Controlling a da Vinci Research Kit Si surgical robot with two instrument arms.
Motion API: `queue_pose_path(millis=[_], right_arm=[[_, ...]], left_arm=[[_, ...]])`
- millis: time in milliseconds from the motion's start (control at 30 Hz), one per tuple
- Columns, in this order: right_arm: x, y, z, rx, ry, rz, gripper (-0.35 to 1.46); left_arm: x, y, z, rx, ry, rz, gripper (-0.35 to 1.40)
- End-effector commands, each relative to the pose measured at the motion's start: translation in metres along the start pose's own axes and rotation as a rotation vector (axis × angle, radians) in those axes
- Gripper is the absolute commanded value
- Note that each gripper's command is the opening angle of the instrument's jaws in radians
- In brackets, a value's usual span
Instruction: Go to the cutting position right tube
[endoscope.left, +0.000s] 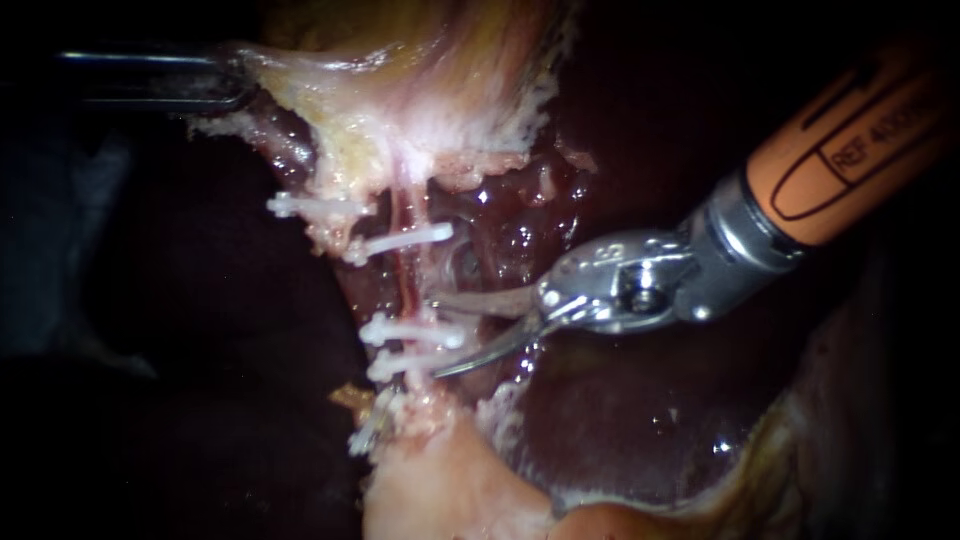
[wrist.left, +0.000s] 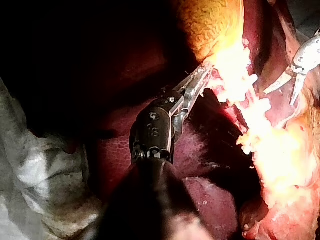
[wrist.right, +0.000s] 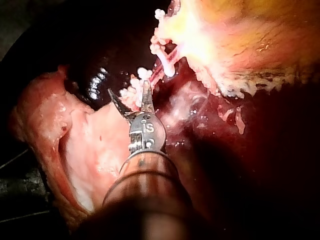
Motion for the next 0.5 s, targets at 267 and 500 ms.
queue_pose_path(millis=[267, 500], right_arm=[[-0.0008, 0.0018, -0.0003, -0.013, 0.002, 0.022, 1.33], [-0.0011, 0.0032, 0.0002, -0.017, 0.006, 0.027, 1.31]], left_arm=[[0.0001, 0.0002, -0.0002, -0.001, 0.000, -0.001, -0.35], [0.0000, 0.0003, -0.0002, -0.002, 0.000, -0.001, -0.35]])
